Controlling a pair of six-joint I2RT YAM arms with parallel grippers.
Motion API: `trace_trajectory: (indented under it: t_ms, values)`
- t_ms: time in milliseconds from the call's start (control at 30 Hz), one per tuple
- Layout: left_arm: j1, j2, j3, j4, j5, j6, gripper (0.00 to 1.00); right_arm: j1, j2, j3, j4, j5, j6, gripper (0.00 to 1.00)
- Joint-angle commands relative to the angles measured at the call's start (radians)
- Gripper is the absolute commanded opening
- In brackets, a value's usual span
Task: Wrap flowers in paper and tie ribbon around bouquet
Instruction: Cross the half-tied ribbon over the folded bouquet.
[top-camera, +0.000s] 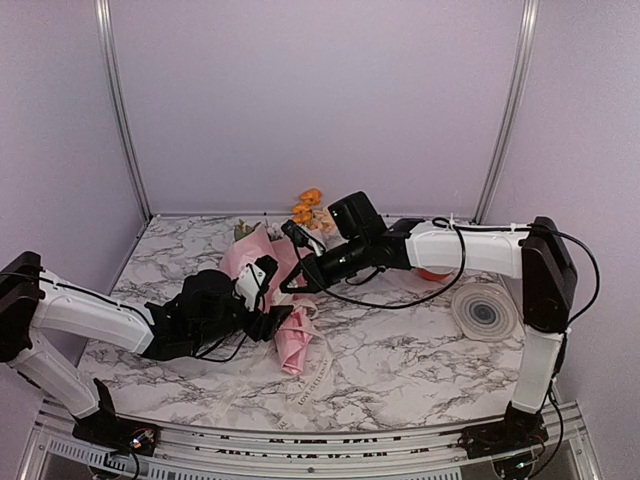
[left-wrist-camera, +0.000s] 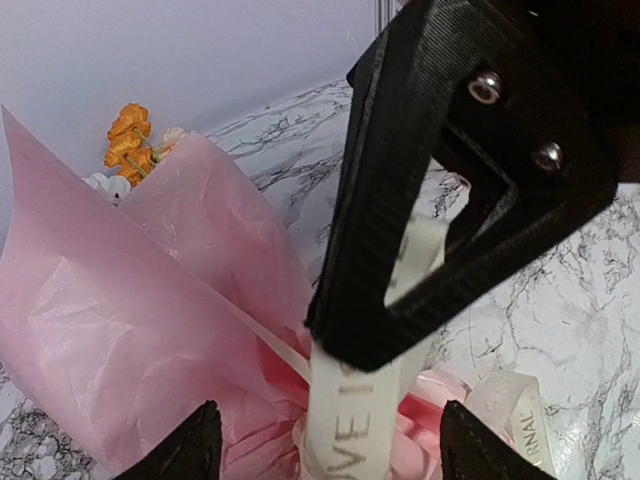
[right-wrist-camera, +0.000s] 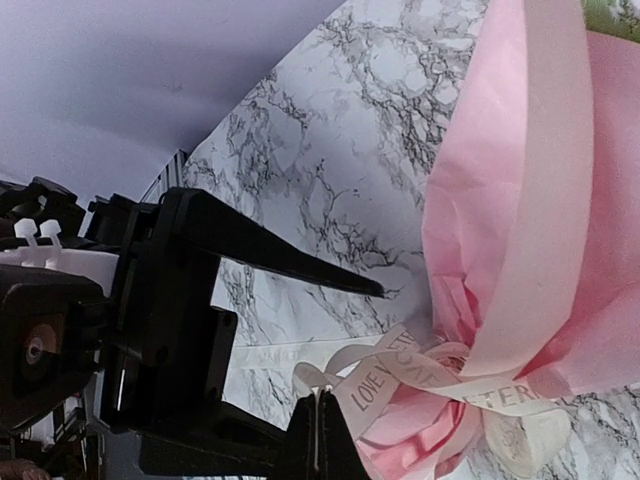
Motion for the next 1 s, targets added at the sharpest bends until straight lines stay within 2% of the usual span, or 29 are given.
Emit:
trace_trajectory:
  t_ms: [0,133,167,300,400,433,533,667,767,967]
  values:
    - [0.001,0.044,0.044,0.101,-0.103,-0.014,0.70,0.019,0.003,0.038,0.057,0.030,0.063,0.00]
    - [0.005,0.080,0.045,0.143,-0.076,-0.035,0.59,0.021,0.008,0.027,0.089,0.009,0.089,0.00]
    - [0.005,0.088,0.047,0.157,-0.063,-0.039,0.54,0.021,0.009,0.024,0.100,0.004,0.096,0.00]
    - [0.007,0.105,0.040,0.185,-0.069,-0.054,0.20,0.021,0.014,0.028,0.114,-0.008,0.098,0.00]
    - [0.011,0.102,0.028,0.209,-0.071,-0.062,0.03,0.022,0.023,0.039,0.102,-0.036,0.078,0.00]
    - [0.013,0.100,0.024,0.217,-0.073,-0.068,0.00,0.019,0.026,0.045,0.097,-0.048,0.061,0.03]
    - [0.020,0.090,0.006,0.240,-0.076,-0.098,0.00,-0.025,0.010,0.051,0.046,-0.058,-0.008,0.24]
    - [0.027,0.090,-0.011,0.284,-0.053,-0.131,0.00,-0.129,-0.025,-0.008,0.033,-0.069,-0.106,0.43]
    - [0.030,0.091,-0.012,0.296,-0.040,-0.148,0.00,-0.165,0.020,0.022,-0.072,-0.080,-0.233,0.47]
    - [0.029,0.069,-0.028,0.322,-0.021,-0.165,0.00,-0.163,0.201,0.222,-0.298,-0.102,-0.418,0.45]
